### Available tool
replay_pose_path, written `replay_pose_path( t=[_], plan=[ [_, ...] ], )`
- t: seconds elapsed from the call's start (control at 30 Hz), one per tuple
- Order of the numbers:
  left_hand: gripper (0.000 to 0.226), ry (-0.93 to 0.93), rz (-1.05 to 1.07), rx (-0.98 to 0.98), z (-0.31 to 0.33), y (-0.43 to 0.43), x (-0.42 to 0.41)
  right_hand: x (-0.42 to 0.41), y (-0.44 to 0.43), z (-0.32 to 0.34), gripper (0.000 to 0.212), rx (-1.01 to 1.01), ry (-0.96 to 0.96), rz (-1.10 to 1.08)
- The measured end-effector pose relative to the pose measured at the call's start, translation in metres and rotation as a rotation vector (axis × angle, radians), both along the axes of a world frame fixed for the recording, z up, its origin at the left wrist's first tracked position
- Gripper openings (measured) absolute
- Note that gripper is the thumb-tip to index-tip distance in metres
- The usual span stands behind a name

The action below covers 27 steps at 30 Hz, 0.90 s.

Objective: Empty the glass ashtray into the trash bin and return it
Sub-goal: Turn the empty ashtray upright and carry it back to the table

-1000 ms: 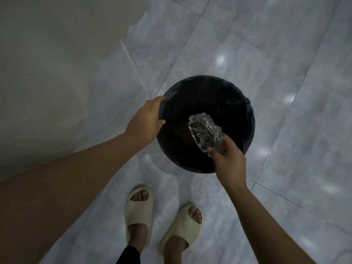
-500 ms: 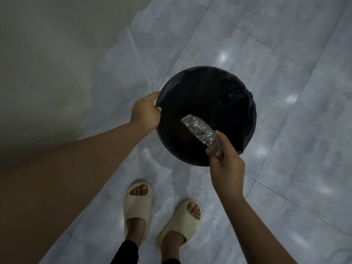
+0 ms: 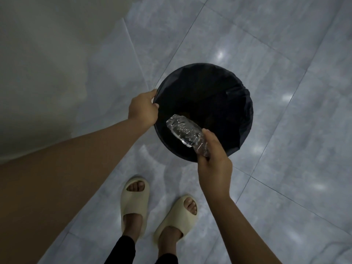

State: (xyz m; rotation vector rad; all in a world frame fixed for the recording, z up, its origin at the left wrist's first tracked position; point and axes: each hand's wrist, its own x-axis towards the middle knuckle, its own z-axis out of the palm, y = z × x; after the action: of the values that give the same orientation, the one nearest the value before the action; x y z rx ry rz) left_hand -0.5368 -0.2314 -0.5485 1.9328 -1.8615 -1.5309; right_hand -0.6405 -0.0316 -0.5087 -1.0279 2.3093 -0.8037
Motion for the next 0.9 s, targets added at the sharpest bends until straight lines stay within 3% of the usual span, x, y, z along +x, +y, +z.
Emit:
replay_pose_path(
  t=[0.13, 0.33, 0.47, 0.57, 0.7, 0.8, 0.9],
  plan=[
    [0.047, -0.027, -0.005, -0.008, 0.001, -0.003, 0.001, 0.004, 0.003, -0.008, 0.053, 0.082, -0.001, 0.127],
    [0.047, -0.111, -0.053, 0.037, 0.025, 0.002, -0.008, -0.021, -0.014, 0.005, 0.037, 0.182, -0.277, -0.261],
    [0.047, -0.121, -0.139, -0.039, 0.050, 0.012, -0.016, -0.039, -0.025, 0.026, 0.042, 0.190, -0.470, -0.452],
    [0.058, -0.075, -0.214, -0.012, 0.075, 0.016, -0.025, -0.049, -0.031, 0.050, 0.036, 0.171, -0.707, -0.601],
    [0.068, 0.021, -0.244, 0.093, 0.119, 0.020, -0.031, -0.054, -0.041, 0.098, 0.022, 0.092, -0.916, -0.635],
    [0.062, 0.096, -0.181, 0.174, 0.155, 0.023, -0.027, -0.055, -0.047, 0.129, 0.010, 0.078, -1.009, -0.609],
    [0.046, 0.233, -0.039, 0.233, 0.206, 0.022, -0.017, -0.052, -0.052, 0.176, 0.024, 0.043, -1.077, -0.566]
  ],
)
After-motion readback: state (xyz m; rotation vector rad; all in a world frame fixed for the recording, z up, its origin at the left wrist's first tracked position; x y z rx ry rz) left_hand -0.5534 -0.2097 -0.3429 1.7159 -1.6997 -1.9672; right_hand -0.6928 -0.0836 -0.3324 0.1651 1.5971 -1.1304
